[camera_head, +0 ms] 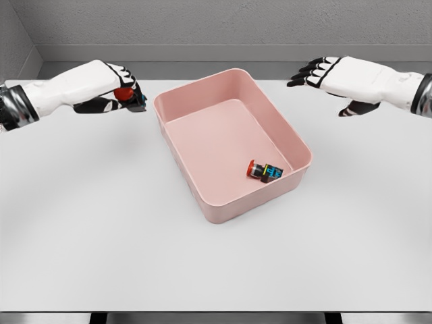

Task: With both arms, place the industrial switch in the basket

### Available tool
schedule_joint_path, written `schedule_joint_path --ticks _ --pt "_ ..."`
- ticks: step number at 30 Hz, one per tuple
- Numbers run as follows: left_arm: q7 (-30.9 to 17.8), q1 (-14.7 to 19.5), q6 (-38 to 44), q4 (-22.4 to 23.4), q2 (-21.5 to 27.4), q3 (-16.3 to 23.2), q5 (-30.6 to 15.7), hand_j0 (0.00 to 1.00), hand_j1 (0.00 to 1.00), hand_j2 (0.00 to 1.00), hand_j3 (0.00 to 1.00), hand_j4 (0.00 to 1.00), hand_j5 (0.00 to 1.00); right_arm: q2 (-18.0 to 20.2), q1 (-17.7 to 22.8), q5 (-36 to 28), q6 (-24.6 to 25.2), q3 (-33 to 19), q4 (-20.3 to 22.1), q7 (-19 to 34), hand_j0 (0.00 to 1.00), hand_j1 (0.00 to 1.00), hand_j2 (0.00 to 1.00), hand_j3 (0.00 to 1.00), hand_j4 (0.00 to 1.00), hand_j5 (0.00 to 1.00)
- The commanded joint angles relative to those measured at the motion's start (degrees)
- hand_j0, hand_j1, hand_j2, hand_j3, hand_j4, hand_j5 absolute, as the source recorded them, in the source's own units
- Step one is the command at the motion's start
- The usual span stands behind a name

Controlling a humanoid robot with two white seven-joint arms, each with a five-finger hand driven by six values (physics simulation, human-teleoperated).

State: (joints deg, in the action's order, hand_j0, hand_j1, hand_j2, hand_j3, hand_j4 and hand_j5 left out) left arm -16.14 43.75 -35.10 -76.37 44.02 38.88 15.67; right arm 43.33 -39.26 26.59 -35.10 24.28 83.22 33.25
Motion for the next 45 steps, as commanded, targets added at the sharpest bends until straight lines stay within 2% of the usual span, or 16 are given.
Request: schedule_joint_path --ticks 1,3,6,11,24,26,27,28,29,30,37,45 --pt "-0.03 0.1 0.1 -0.44 -1.57 0.14 -0.38 0.45 0.45 0.45 0.45 0.45 0.45 2.81 0.41 -0.75 0.1 -3.79 -0.95 -0.29 1.0 1.0 1.0 1.0 1.0 1.0" --pt "-0.03 0.46 0.1 -1.41 -3.24 0.32 -0.2 0.45 0.45 0.45 0.45 0.45 0.45 3.78 4.72 -0.84 0.1 -7.05 -0.95 -0.46 1.0 1.0 1.0 1.0 1.0 1.0" --pt "-0.03 0.9 0.1 -1.94 -4.47 0.32 -0.03 0.45 0.45 0.45 0.45 0.45 0.45 4.48 8.76 -0.84 0.1 -11.53 -0.95 -0.55 1.0 1.0 1.0 1.0 1.0 1.0" --pt "-1.17 1.78 0.1 -2.11 -7.37 0.41 0.06 0.45 0.45 0.45 0.45 0.45 0.45 4.57 9.55 -0.75 0.1 -11.71 -0.86 -0.55 1.0 1.0 1.0 1.0 1.0 1.0" --pt "-3.99 5.99 0.1 -2.11 -15.28 4.53 0.5 0.48 0.48 0.48 0.48 0.48 0.48 4.57 9.56 -0.75 0.1 -11.8 -0.86 -0.55 1.0 1.0 1.0 1.0 1.0 1.0" --pt "-3.99 6.34 0.1 -2.11 -16.16 4.89 0.94 0.54 0.54 0.54 0.54 0.54 0.54 4.57 9.56 -0.75 0.1 -11.8 -0.95 -0.55 1.0 1.0 1.0 1.0 1.0 1.0" --pt "-3.99 6.35 0.1 -2.11 -16.16 4.89 0.94 0.62 0.62 0.62 0.62 0.62 0.62 4.48 9.56 -0.75 0.1 -11.8 -1.13 -0.55 1.0 1.0 1.0 1.0 1.0 1.0" --pt "-3.99 6.43 0.1 -2.11 -16.25 4.89 0.77 0.81 0.81 0.81 0.81 0.81 0.81 4.48 9.56 -0.75 0.1 -11.8 -1.13 -0.55 1.0 1.0 1.0 1.0 1.0 1.0" --pt "-3.81 6.78 0.1 -3.26 -16.25 4.89 0.68 0.95 0.95 0.95 0.95 0.95 0.95 4.48 9.56 -0.75 0.1 -11.8 -1.13 -0.55 1.0 1.0 1.0 1.0 1.0 1.0" --pt "-3.81 6.96 0.1 -3.43 -16.25 4.89 0.68 1.0 1.0 1.0 1.0 1.0 1.0 4.57 9.56 -0.75 0.1 -11.8 -1.13 -0.55 1.0 1.0 1.0 1.0 1.0 1.0" --pt "-3.81 12.76 0.1 -6.68 -21.61 7.0 2.35 1.0 1.0 1.0 1.0 1.0 1.0 4.57 9.56 -0.75 0.1 -11.8 -1.13 -0.55 1.0 1.0 1.0 1.0 1.0 1.0" --pt "-3.81 11.97 0.1 -6.42 -20.91 6.21 2.26 1.0 1.0 1.0 1.0 1.0 1.0 4.57 9.56 -0.75 0.1 -11.8 -1.13 -0.55 1.0 1.0 1.0 1.0 1.0 1.0"
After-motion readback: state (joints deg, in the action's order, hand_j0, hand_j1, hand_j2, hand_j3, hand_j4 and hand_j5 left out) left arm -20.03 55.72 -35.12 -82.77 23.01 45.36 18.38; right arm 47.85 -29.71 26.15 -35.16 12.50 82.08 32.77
